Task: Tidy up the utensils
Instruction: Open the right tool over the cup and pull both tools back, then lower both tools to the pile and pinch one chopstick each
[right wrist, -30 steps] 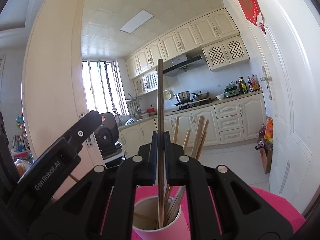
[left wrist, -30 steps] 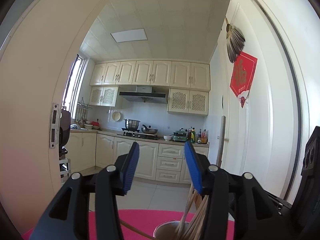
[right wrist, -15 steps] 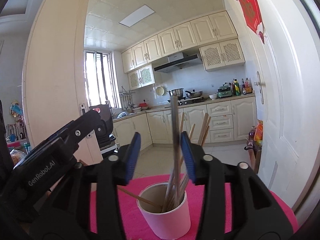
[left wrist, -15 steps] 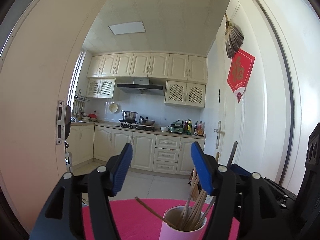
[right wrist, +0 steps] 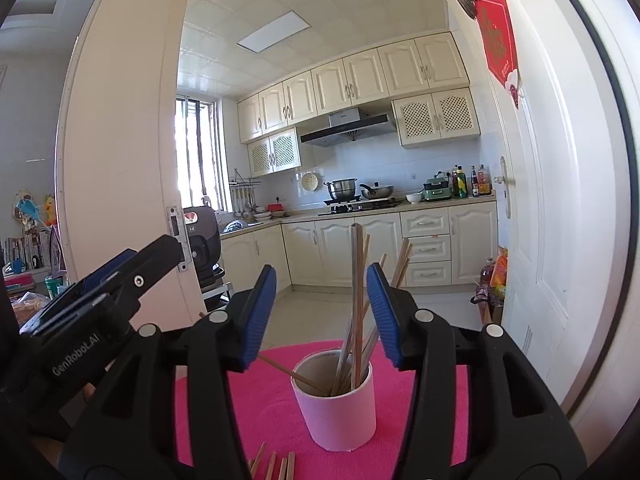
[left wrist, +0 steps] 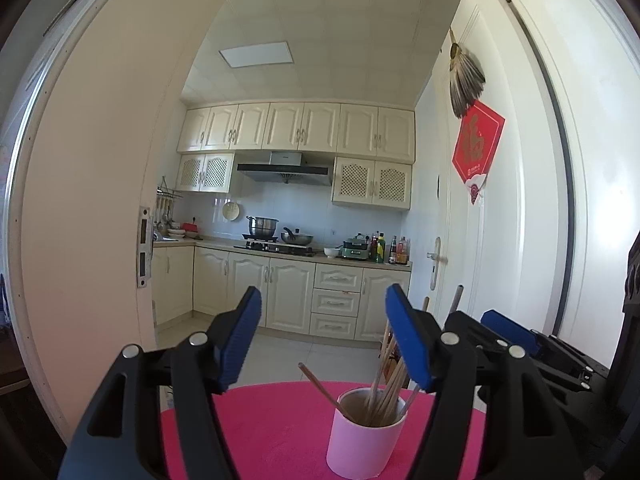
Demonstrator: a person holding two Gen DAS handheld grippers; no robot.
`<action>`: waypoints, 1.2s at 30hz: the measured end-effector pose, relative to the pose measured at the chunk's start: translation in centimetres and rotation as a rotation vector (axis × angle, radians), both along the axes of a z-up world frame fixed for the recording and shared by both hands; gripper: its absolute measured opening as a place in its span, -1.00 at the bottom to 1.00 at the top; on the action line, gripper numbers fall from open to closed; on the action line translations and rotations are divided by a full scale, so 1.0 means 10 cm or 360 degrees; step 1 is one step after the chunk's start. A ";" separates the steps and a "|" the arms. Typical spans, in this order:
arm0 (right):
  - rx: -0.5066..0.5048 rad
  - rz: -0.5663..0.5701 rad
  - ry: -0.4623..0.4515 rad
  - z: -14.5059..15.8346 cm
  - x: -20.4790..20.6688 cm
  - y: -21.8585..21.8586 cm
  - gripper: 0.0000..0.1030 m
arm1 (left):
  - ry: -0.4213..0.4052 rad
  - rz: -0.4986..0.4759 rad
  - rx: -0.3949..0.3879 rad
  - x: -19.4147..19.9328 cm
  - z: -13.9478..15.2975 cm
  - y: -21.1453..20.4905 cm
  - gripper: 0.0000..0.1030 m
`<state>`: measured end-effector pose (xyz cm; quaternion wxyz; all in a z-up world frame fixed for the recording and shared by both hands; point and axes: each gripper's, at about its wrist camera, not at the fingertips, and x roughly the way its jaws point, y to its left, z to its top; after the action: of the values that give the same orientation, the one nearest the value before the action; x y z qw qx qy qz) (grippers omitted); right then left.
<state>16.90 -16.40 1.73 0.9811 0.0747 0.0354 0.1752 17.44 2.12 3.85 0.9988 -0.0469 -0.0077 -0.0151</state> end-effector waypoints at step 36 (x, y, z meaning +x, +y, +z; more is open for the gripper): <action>-0.0466 0.0218 0.0991 -0.98 -0.07 0.02 -0.02 | 0.1631 -0.0203 -0.0090 0.27 -1.32 0.15 -0.02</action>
<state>16.19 -16.18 -8.03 0.9095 -0.0195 0.3625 0.2025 20.17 3.62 -9.33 0.8697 -0.0756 0.4850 -0.0509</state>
